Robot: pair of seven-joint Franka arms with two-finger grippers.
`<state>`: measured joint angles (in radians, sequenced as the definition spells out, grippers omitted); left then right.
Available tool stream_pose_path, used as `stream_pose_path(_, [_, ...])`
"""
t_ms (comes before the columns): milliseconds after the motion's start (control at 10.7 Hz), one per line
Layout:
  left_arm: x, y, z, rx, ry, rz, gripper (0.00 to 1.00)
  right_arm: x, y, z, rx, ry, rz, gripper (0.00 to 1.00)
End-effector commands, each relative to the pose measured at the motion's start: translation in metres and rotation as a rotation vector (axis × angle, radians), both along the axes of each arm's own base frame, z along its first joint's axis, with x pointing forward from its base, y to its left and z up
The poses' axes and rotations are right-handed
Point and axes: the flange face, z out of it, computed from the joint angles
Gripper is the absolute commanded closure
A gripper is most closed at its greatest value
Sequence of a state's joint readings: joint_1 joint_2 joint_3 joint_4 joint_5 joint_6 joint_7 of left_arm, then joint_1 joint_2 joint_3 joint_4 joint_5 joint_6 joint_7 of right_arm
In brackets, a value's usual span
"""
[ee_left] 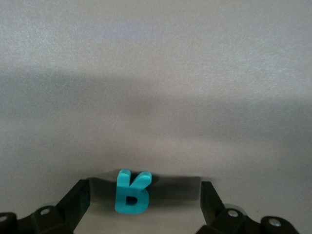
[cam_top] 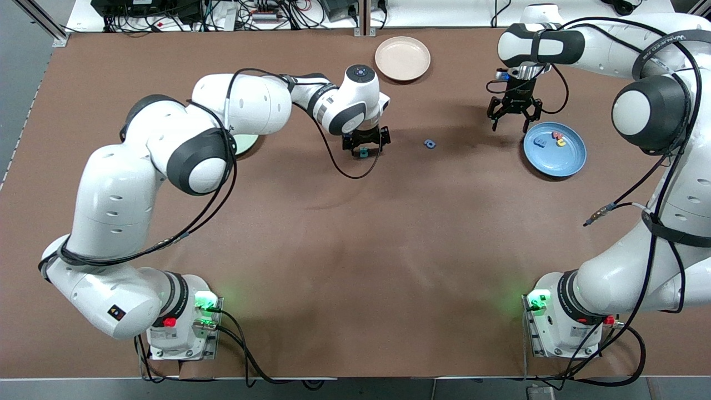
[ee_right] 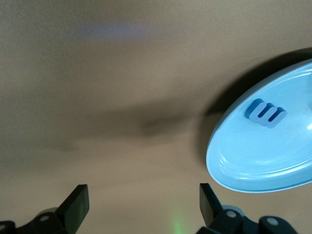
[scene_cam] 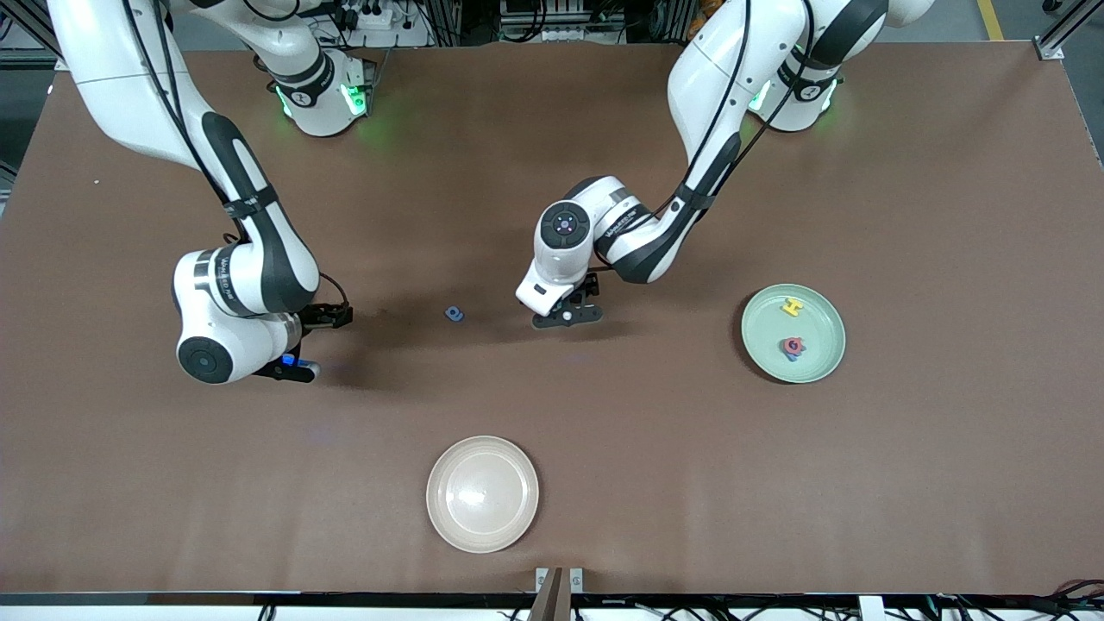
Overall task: Sort upper and lower case letters into plates
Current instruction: 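Lower the left gripper over the teal k while the right gripper returns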
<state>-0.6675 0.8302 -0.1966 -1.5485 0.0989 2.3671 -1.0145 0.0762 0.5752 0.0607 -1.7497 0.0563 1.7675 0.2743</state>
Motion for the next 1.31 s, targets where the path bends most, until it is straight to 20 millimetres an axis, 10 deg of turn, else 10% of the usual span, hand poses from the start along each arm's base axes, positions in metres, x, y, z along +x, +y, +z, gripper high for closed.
stream_pose_path(0, [0.000, -0.001, -0.005, 0.017, -0.019, -0.026, 0.00, -0.003, 0.004, 0.009, -0.003, 0.000, -0.023, 0.00])
stream_pose_path(656, [0.000, -0.001, -0.003, 0.015, -0.023, -0.050, 0.64, -0.003, 0.014, 0.012, -0.011, -0.011, -0.029, 0.00])
stream_pose_path(843, [0.001, -0.002, -0.001, 0.013, -0.025, -0.055, 1.00, -0.003, 0.022, 0.017, -0.006, -0.015, -0.066, 0.00])
stream_pose_path(1218, [0.005, -0.002, 0.013, 0.001, -0.033, -0.033, 1.00, -0.007, 0.066, 0.021, -0.006, -0.035, -0.128, 0.00])
